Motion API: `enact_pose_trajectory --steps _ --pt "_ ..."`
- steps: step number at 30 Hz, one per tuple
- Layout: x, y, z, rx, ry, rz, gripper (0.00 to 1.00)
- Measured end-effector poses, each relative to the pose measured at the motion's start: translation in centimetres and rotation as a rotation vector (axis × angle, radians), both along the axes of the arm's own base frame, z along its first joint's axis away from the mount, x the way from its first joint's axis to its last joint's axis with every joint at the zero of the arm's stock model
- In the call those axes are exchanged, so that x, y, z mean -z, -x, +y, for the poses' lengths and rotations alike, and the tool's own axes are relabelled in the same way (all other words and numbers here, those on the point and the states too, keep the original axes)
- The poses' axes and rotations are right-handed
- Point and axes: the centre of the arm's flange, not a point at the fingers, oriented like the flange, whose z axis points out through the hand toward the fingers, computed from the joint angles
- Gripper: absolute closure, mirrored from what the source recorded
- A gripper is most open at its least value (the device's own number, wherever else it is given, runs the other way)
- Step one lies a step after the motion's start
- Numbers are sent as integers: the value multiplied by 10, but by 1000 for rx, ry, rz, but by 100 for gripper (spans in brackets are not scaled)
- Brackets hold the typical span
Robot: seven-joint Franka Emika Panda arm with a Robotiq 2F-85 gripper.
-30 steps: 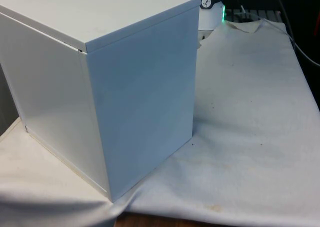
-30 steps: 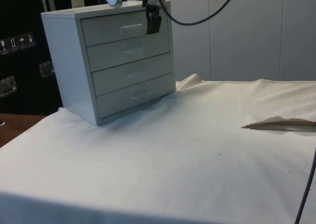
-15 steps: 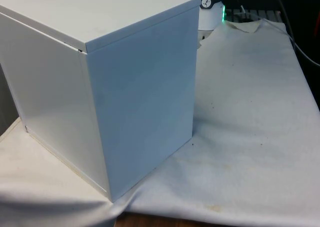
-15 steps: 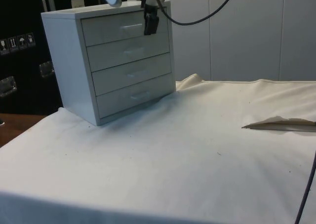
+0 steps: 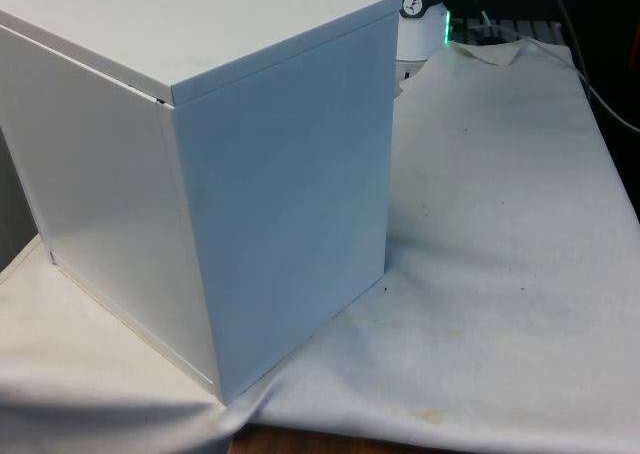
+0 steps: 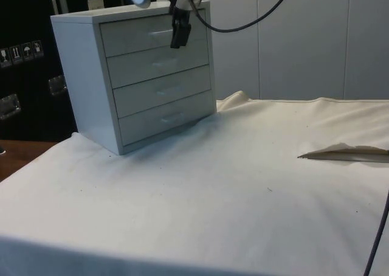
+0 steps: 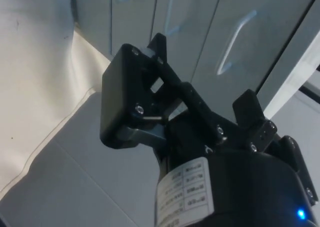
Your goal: Open the drawer, then close it.
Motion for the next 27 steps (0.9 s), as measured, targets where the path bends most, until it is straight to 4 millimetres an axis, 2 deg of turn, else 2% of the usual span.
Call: enact_pose_trajectory --steps 16,27 --pt "-3 -6 0 -72 -12 0 0" --pt "5 -11 -1 -113 14 27 0"
